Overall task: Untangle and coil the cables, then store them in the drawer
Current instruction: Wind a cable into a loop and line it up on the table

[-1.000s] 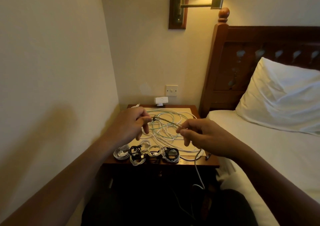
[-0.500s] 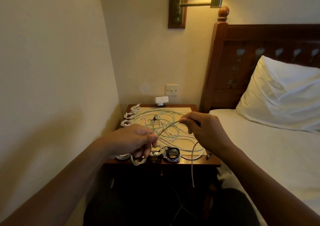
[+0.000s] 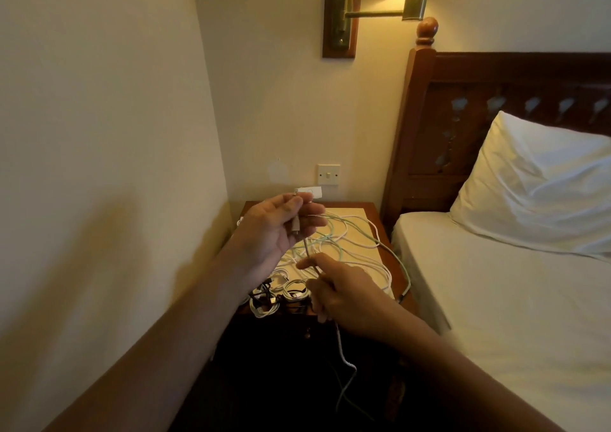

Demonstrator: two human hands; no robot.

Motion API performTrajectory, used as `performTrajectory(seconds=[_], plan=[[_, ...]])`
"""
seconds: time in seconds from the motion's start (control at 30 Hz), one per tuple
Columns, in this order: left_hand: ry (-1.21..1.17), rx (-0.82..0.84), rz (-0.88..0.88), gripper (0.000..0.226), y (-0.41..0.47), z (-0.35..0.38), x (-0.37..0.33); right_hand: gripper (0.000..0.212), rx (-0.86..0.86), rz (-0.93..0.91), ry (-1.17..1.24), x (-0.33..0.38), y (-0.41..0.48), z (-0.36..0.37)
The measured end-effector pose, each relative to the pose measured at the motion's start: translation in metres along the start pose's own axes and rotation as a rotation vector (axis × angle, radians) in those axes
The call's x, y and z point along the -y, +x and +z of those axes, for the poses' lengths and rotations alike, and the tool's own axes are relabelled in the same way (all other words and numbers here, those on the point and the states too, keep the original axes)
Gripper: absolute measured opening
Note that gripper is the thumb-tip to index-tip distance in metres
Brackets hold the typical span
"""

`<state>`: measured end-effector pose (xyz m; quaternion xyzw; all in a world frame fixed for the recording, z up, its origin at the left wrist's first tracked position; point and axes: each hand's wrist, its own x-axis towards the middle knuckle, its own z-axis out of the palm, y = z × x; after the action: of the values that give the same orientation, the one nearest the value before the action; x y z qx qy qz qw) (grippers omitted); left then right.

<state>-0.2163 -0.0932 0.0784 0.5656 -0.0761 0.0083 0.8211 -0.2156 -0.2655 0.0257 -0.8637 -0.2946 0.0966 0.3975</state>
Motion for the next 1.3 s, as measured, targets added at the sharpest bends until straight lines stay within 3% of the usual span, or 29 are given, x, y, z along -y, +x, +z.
performTrajectory(seconds=[0.13,0.23,0.37,0.5,0.6,0.7,0.77,0.87,1.0,1.1,1.3], plan=[[0.588,-0.013,0.158,0.023,0.001,-0.01,0.017,0.025,0.07,0.055,-0.08,0.03,-0.007,-0.024],[0.795,0.153,0.122,0.027,-0.004,-0.016,0.016,0.026,-0.002,-0.004,-0.213,0.044,-0.005,-0.056],[0.649,0.327,-0.043,0.042,-0.017,-0.01,0.01,0.026,-0.077,-0.072,-0.186,0.044,0.004,-0.084],[0.266,0.425,-0.141,0.038,-0.028,-0.01,-0.003,0.031,-0.133,-0.148,0.143,0.027,0.006,-0.087],[-0.023,0.324,-0.096,0.035,-0.023,-0.005,-0.01,0.024,-0.164,-0.112,0.409,0.008,0.005,-0.063],[-0.179,0.174,-0.027,0.036,-0.011,-0.001,-0.016,0.025,-0.101,-0.015,0.376,0.001,-0.003,-0.03],[-0.101,0.064,0.045,0.034,-0.003,-0.001,-0.016,0.029,0.016,0.02,0.225,0.007,-0.012,-0.016],[0.265,-0.03,0.137,0.028,-0.003,0.0,-0.005,0.027,0.05,-0.036,-0.024,0.028,-0.021,-0.016],[0.868,0.085,0.2,0.026,-0.011,-0.004,0.011,0.023,-0.038,-0.089,-0.207,0.052,-0.019,-0.056],[0.618,0.241,0.004,0.04,-0.017,-0.006,0.011,0.019,-0.164,-0.128,-0.215,0.053,-0.005,-0.085],[0.17,0.346,-0.131,0.046,-0.027,-0.005,-0.007,0.014,-0.254,-0.185,0.185,0.014,0.012,-0.077]])
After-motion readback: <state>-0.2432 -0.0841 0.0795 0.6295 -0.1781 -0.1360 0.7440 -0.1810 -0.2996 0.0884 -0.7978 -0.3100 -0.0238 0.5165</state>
